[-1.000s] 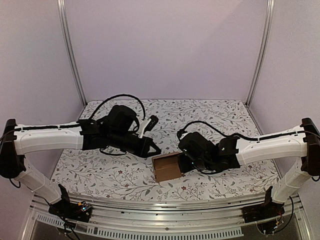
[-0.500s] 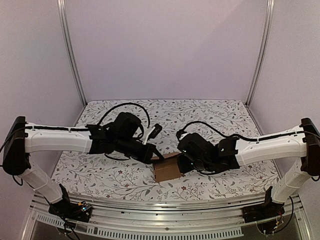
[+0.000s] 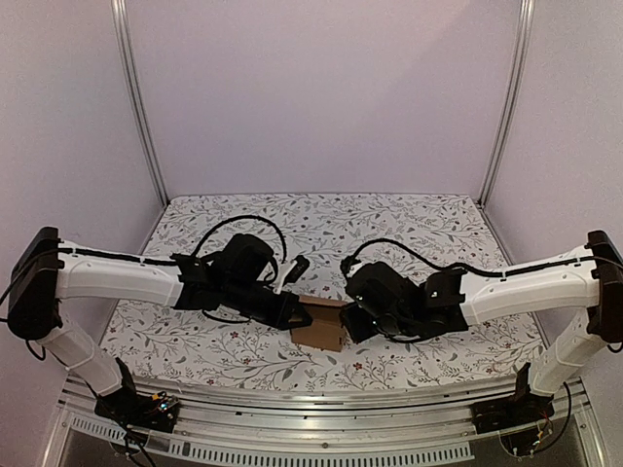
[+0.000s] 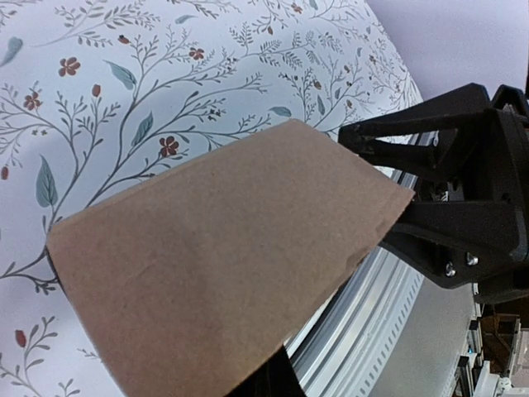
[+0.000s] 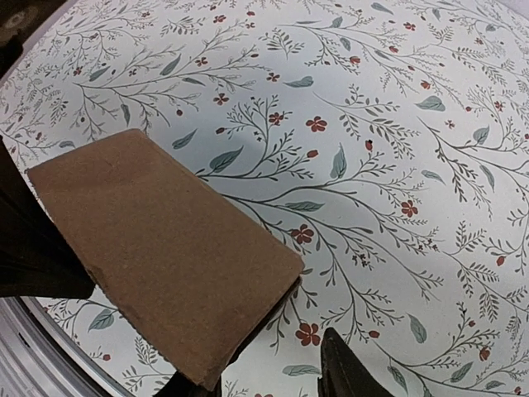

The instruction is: Fold the paper box

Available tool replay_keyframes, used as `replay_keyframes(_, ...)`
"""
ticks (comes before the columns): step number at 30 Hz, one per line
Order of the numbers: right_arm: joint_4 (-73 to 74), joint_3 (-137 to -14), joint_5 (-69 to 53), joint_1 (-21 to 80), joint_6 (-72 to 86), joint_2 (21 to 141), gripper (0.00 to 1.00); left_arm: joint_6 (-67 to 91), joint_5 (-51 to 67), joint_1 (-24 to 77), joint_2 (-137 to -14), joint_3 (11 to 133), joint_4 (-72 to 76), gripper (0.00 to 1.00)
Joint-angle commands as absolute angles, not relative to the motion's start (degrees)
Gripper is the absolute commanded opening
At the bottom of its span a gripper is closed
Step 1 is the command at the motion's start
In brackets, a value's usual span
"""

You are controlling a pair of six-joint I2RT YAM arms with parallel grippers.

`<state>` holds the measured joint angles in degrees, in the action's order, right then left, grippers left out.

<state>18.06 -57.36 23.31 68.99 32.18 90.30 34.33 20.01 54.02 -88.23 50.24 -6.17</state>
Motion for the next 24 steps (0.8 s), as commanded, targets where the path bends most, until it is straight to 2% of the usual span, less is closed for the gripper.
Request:
replay_keyframes(1,21.18,-55.73,21.09,69.53,31.51,87.95,0.44,34.74,18.76,53.00,-88.62,49.59,-4.62,0.00)
replay_keyframes(12,19.21,-54.07,12.40,69.52,26.78,80.25,0.57,34.80,19.24,52.82,-89.69,50.09,-3.80,0.00)
replay_keyframes(18,19.19,-56.88,13.58,69.59,24.59,77.35,0.58,34.87,19.49,52.78,-90.11,50.19,-3.47,0.00)
replay_keyframes(19,19.33,-57.78,14.73,69.53,24.17,77.19,0.55,34.87,19.41,52.74,-90.07,50.12,-3.47,0.00)
replay_keyframes(24,20.42,-63.81,19.31,69.43,23.04,79.72,0.21,35.15,19.40,52.73,-90.15,49.88,-3.07,0.00)
